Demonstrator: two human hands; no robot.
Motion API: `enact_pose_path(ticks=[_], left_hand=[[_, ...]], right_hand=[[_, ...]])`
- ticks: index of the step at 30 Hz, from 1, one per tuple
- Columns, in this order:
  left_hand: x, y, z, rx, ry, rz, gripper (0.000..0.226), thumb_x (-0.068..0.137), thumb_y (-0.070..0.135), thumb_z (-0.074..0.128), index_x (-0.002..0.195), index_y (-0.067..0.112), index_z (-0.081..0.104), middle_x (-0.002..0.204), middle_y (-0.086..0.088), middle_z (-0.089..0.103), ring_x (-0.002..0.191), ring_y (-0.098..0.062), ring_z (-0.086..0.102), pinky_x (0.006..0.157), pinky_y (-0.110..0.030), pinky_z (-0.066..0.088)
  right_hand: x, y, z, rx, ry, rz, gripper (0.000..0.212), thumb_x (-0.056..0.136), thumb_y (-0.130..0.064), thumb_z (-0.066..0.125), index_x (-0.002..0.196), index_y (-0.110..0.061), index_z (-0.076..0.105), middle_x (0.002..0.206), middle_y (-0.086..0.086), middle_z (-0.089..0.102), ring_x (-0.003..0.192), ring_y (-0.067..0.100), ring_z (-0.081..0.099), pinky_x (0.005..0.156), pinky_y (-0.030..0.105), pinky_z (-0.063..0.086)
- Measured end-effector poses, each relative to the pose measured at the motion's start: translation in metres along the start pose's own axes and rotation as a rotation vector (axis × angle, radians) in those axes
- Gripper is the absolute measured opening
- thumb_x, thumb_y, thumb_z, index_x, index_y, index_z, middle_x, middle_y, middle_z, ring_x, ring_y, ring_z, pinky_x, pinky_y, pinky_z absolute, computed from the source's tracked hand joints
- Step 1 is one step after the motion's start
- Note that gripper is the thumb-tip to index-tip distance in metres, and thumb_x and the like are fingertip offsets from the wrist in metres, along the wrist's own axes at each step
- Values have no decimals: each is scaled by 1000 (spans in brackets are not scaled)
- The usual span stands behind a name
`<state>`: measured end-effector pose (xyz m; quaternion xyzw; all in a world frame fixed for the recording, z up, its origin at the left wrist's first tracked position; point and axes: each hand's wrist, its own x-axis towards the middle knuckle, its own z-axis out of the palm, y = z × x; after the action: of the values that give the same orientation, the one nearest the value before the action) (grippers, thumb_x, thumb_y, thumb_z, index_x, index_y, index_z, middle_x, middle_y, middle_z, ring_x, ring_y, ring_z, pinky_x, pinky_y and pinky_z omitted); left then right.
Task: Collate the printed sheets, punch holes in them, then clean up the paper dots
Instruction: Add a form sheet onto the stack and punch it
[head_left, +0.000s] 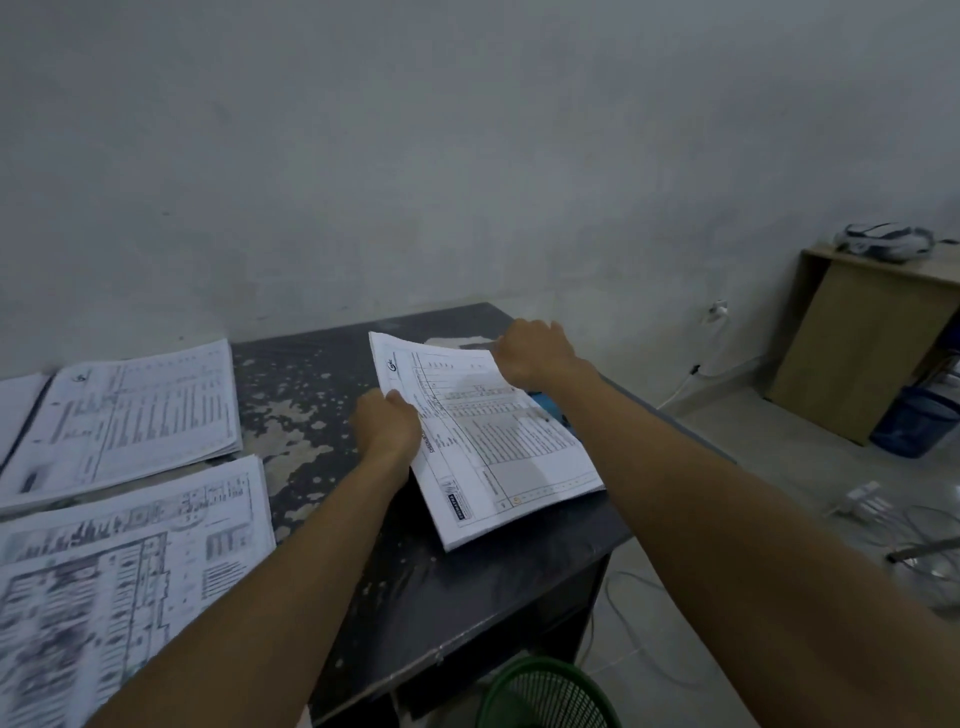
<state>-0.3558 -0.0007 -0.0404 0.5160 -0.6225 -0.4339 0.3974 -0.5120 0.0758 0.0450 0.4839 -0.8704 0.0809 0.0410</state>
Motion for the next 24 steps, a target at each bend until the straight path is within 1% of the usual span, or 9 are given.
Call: enact_pose_path(ticks=[3,6,8,10,11,14,17,20,24], left_hand=[[16,0,-23,68,26,52,25,103,15,37,95,4,59,95,-9,62,72,-20,58,55,-29,43],[35,1,-47,49,39,70,29,104,17,37,107,3,62,98,-8,61,82,-26,62,67,-35,49],[50,2,-60,23,41,85,32,103,19,37,107,0,63,100,-11,64,85,-29,64,70,-37,52],[64,3,-72,-19,56,104,30,104,19,38,101,1,62,97,-12,64,82,-26,62,66,-32,48],[70,5,-77,-36,68,113,29,104,20,38,98,3,61,93,-9,64,77,-22,61,62,-29,45],[91,7,-91,-57,119,136,29,104,21,39,88,8,59,79,0,58,67,-13,54,59,-25,40],[115,11,-104,-71,139,157,28,103,21,40,90,5,60,85,-5,63,77,-20,59,67,-29,44],[140,10,-110,-67,139,166,29,103,21,41,97,2,62,92,-11,64,83,-25,61,75,-35,48],[170,-3,-104,46,135,163,28,103,20,39,95,4,61,82,-4,62,67,-17,58,58,-26,44]], right_hand=[[2,-12,-6,-87,-53,27,30,97,-33,48,111,-15,68,101,1,69,97,19,59,121,52,-2],[3,-29,-9,-324,49,-52,27,97,-40,46,101,-21,65,92,-3,64,106,17,60,118,53,-10],[2,-42,-8,-377,190,-159,20,95,-32,47,97,-20,63,92,-3,66,103,17,62,120,48,-2],[5,-54,0,-200,230,-251,17,91,-18,51,99,-13,65,94,0,68,97,19,65,111,37,31],[6,-60,4,-29,213,-253,19,91,-13,51,101,-9,66,96,3,68,93,21,66,92,32,46],[12,-71,22,371,111,-120,18,95,-15,49,104,-2,57,98,6,62,76,16,56,53,26,39],[24,-76,37,670,24,94,33,94,-26,50,119,-4,47,99,3,53,78,14,52,56,27,39],[46,-81,46,1052,-118,283,36,91,-16,59,120,5,59,93,12,67,66,16,57,51,21,43],[72,-89,69,1105,-24,277,3,83,-1,68,81,-3,67,84,17,70,72,24,66,62,30,55]])
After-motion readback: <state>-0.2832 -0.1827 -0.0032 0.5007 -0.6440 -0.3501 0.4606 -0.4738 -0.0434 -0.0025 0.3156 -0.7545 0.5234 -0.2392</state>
